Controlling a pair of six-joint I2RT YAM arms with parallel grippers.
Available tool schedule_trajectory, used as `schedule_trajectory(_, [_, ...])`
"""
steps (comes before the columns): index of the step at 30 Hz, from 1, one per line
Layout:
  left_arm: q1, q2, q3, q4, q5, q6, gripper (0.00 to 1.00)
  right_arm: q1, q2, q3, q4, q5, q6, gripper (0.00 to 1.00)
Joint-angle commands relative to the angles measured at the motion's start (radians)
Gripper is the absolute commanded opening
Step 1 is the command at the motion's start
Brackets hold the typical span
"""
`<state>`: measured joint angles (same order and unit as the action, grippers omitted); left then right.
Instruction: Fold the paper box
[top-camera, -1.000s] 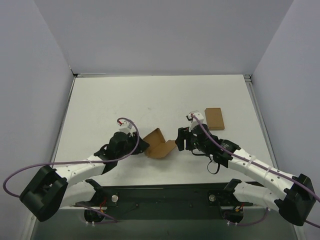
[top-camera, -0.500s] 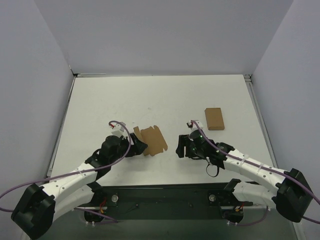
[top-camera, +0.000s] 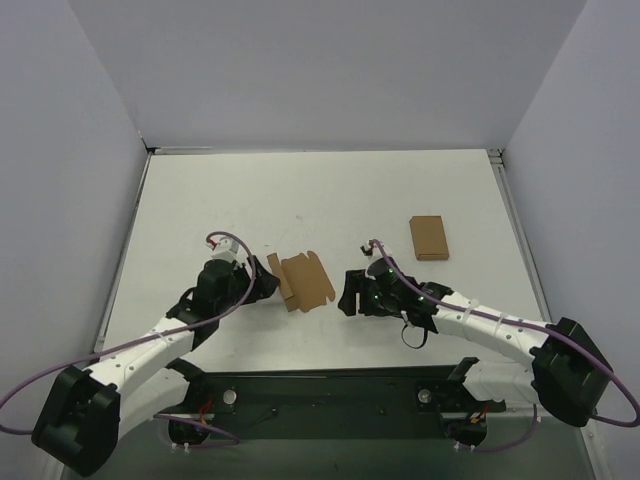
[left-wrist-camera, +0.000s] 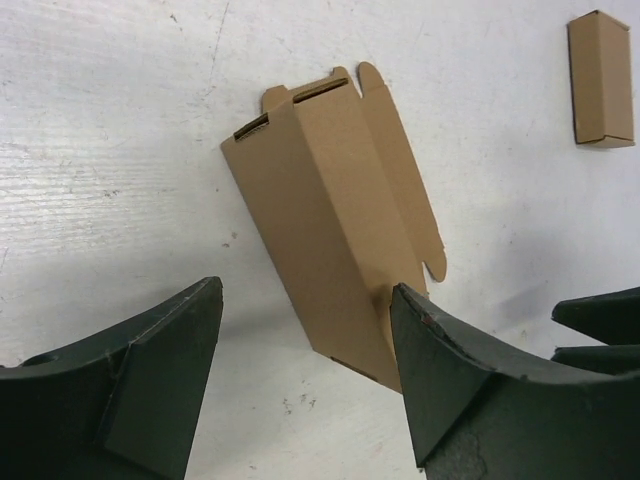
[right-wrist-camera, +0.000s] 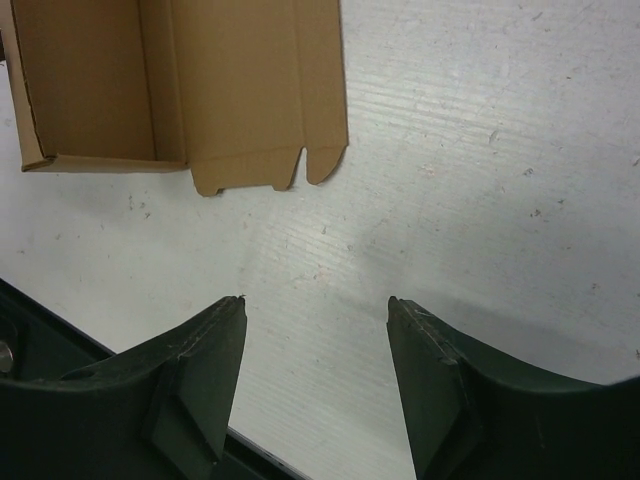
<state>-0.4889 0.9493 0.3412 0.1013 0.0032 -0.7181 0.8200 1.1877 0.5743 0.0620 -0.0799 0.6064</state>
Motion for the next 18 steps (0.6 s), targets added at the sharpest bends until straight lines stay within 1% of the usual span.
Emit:
schedule_trajectory(1, [0.01, 0.039, 0.039, 0.063, -0.003, 0.043, 0.77, 0.013, 0.012, 0.033, 0.028, -0.008, 0.012, 0.58])
schedule_trajectory(4, [0.012, 0.054, 0.03, 0.074, -0.003, 0.049, 0.76, 0.016, 0.024, 0.035, 0.033, -0.008, 0.01, 0.58])
schedule_trajectory(10, [0.013, 0.074, -0.013, 0.052, -0.003, 0.036, 0.67, 0.018, 0.038, 0.042, 0.03, 0.002, 0.009, 0.58])
schedule_trajectory(13, [0.013, 0.066, -0.027, 0.049, -0.003, 0.032, 0.66, 0.019, 0.041, 0.052, 0.029, 0.0, 0.006, 0.58])
schedule_trajectory(18, [0.015, 0.023, -0.045, -0.012, -0.019, 0.02, 0.66, 0.028, 0.041, 0.067, 0.016, 0.009, 0.0, 0.58])
